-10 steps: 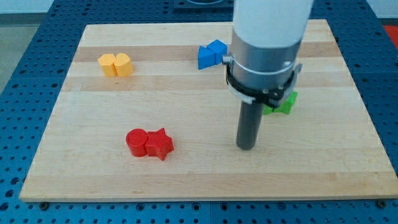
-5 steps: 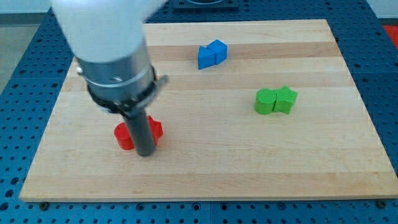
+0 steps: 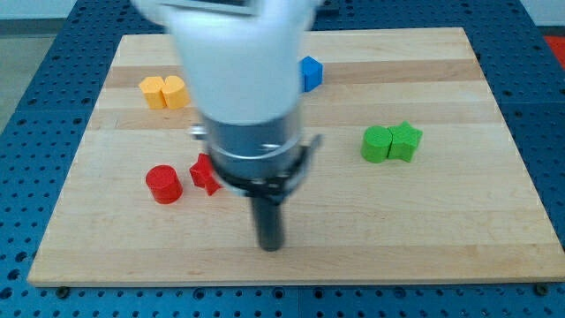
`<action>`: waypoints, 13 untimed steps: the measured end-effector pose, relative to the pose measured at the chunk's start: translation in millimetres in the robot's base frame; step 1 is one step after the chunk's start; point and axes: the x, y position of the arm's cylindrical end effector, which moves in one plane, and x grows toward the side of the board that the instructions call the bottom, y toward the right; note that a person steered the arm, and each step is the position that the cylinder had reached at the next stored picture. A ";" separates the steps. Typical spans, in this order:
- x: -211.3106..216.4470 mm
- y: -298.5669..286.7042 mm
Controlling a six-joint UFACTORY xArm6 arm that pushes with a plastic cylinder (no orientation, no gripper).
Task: Place the red star at the top of the red circle
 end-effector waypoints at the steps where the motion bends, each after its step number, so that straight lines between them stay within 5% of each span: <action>1: -26.9 5.9; 5: -99.6 -128.6; 7: -104.3 -42.3; 9: -157.8 -61.8; 13: -178.2 -77.1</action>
